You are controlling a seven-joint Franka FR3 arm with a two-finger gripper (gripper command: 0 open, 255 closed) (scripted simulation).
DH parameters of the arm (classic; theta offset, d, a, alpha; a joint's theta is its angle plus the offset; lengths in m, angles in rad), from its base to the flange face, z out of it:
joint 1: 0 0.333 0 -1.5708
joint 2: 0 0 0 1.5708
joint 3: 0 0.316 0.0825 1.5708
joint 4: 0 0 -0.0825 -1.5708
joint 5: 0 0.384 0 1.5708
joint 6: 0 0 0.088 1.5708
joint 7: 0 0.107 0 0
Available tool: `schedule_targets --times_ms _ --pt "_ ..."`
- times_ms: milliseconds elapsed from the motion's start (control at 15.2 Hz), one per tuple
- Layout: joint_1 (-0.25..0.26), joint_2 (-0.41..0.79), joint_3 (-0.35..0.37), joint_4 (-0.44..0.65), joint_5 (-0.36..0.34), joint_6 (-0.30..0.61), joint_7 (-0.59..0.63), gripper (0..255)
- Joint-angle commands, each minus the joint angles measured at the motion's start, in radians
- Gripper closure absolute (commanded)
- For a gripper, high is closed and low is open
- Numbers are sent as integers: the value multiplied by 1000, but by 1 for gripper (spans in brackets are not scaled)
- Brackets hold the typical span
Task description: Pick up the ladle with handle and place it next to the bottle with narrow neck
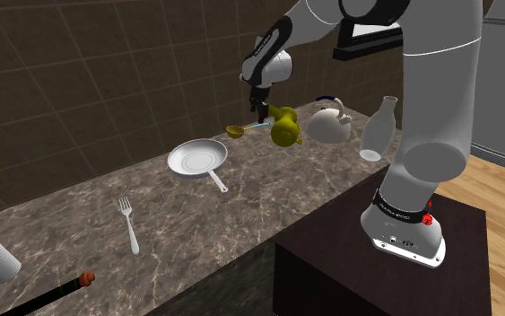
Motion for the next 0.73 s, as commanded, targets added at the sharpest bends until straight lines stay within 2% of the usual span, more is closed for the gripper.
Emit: schedule_targets --times_ms 0,264,660 --pt "-31 79 33 63 37 15 -85 0" --pt "-83 232 96 219 67 17 -207 0" --pt "-96 292 115 245 85 52 -219 0"
